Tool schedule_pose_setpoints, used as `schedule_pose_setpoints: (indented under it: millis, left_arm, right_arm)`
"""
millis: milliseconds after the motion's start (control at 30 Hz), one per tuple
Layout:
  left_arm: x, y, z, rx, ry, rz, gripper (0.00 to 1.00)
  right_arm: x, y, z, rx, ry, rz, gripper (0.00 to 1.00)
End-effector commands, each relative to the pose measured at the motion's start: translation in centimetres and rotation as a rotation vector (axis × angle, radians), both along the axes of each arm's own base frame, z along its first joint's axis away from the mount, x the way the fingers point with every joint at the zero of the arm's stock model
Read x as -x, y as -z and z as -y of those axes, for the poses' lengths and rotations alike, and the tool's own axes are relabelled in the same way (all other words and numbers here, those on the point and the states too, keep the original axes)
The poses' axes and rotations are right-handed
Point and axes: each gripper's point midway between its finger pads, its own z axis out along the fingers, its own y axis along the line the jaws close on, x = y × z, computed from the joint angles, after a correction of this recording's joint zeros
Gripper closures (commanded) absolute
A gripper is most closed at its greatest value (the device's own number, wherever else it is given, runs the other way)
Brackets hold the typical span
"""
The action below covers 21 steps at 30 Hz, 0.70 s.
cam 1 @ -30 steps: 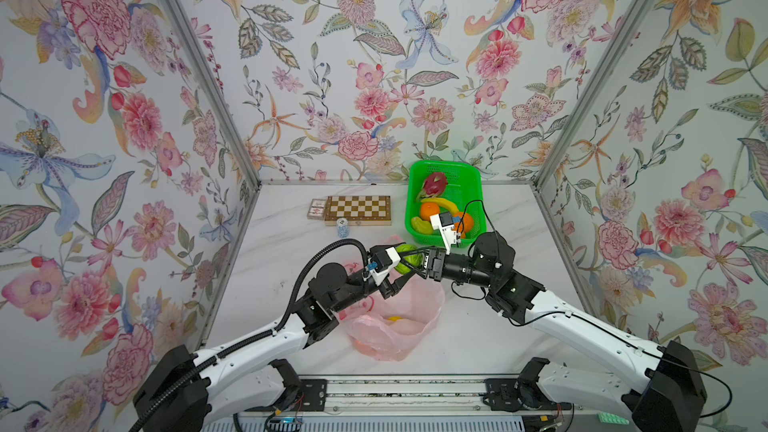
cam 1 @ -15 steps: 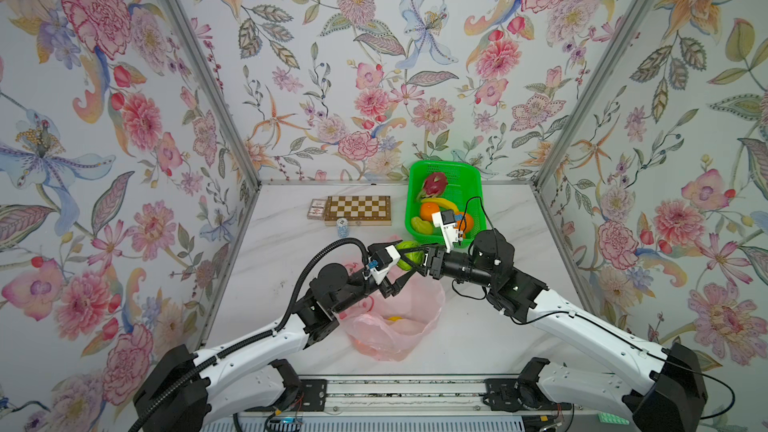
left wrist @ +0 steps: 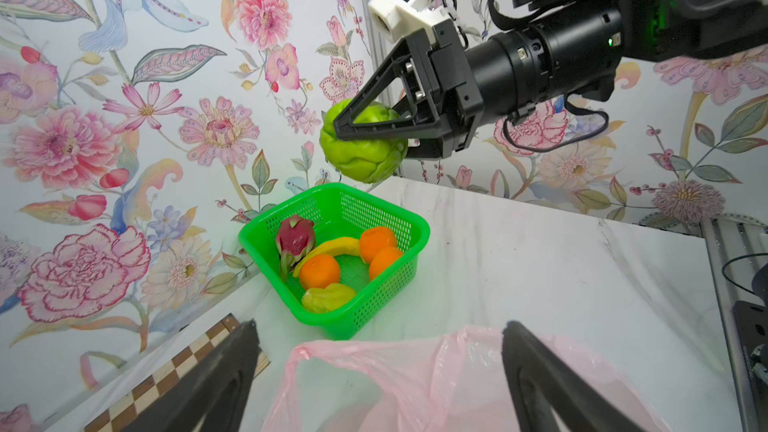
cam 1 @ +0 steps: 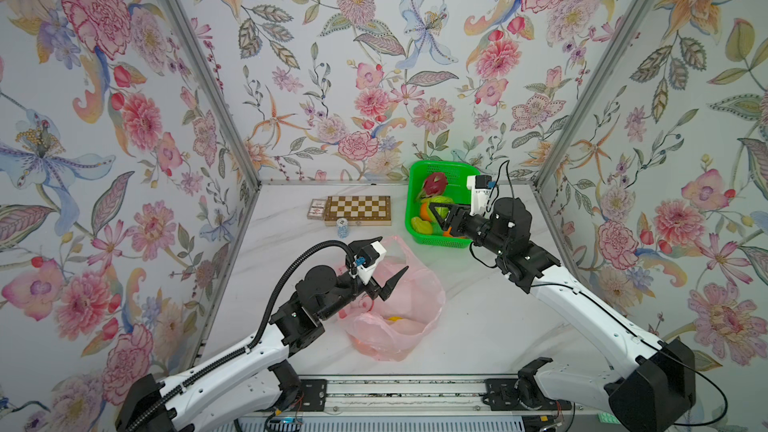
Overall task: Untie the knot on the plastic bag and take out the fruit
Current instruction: 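Carry the green apple to the basket with the right while the left withdraws, then lower the green apple into the green basket and open the right gripper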
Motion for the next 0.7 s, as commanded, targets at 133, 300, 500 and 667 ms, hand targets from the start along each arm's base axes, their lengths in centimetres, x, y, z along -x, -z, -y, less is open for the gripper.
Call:
schedule_pose_setpoints:
  millis: [133, 300, 500, 667]
  left_arm:
    - [-0.8, -1.0, -1.0, -0.047, -0.078, -0.096, 0.01]
    - [-2.2, 0.4, -1.3, -0.136, -0.151, -0.193, 0.01]
    - [-2.4, 1.2, -1.3, -0.161, -0.165, -0.231, 0.01]
    - [-2.3, 1.4, -1.6, -0.162, -0.179, -0.25, 0.01]
  right_arm:
    - [-5.3, 2.6, 1.4, 0.223, 0.075, -0.028, 0.47]
    - [-9.0, 5.5, 2.2, 0.324, 0.111, -0.105, 0.47]
    - [-13.0, 9.6, 3.9, 0.405, 0.165, -0.195, 0.47]
    - [-16.4, 13.0, 6.2, 0.487, 0.246, -0.252, 0.47]
